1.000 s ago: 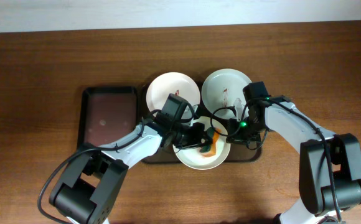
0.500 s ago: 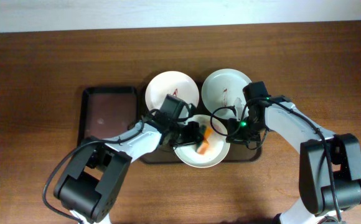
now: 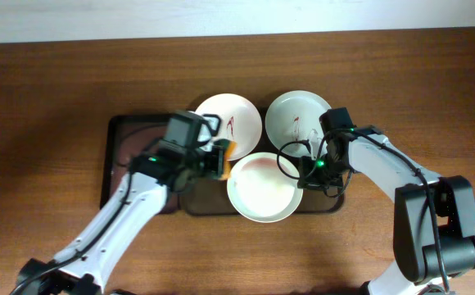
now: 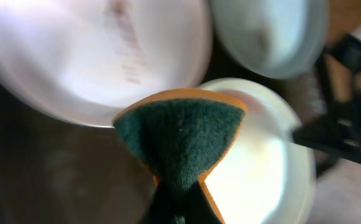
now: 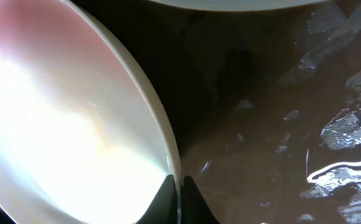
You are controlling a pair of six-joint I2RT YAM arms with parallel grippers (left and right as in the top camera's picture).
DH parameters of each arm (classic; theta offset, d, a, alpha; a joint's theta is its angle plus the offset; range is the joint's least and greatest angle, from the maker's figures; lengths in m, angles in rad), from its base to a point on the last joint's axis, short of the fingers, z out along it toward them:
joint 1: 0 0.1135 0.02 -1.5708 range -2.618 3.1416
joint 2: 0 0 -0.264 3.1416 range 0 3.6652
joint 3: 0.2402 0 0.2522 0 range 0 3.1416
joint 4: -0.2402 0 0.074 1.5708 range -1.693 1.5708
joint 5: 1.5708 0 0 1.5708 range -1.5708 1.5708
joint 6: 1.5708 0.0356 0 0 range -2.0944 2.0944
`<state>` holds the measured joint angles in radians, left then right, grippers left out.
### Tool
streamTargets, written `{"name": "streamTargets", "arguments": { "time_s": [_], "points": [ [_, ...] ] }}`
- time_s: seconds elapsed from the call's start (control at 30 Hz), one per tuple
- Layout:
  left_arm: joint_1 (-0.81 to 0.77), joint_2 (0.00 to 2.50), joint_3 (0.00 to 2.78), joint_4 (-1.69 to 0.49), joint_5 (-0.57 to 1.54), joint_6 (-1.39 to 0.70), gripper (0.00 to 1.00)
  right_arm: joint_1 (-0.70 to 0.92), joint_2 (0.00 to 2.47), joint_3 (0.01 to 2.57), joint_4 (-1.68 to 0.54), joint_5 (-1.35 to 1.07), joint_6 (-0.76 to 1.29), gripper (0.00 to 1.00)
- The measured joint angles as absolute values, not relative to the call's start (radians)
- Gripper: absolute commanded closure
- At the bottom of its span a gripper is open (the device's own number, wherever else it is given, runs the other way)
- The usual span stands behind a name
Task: Clean dirty plates on tray and stack at the side
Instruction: 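Scrub the front plate with the sponge while the right gripper holds it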
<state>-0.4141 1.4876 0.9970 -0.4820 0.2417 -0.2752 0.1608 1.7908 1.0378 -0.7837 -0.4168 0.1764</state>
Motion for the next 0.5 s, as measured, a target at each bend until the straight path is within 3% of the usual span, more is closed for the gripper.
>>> {"name": "streamTargets", "arguments": {
  "time_s": [0.13,0.33,0.37,0.4,0.5],
  "points": [
    [-0.21,1.48,0.997,-0.52,0.09,-0.118,1.0,0.161,1.791,1.038,-0.784,-0.417,0.176,0.96],
    [-0.135,1.662,0.997,-0.539,-0.035,-0.002,0.97,0.161,1.791,1.038,-0.785,-0.417,0.176,0.96],
    [-0.134,1.696,0.997,-0.539,-0.038,0.001,0.62,0.161,1.791,1.038,-0.785,-0.417,0.176,0.96],
    [-0.134,1.725,0.997,-0.538,-0.043,0.003,0.41,0.161,1.791,1.038,-0.785,-0.417,0.176,0.96],
    [-0.134,1.751,0.997,-0.513,-0.103,0.008,0.36,0.161,1.791,1.038,-0.785,-0.417,0.176,0.96]
  ]
}}
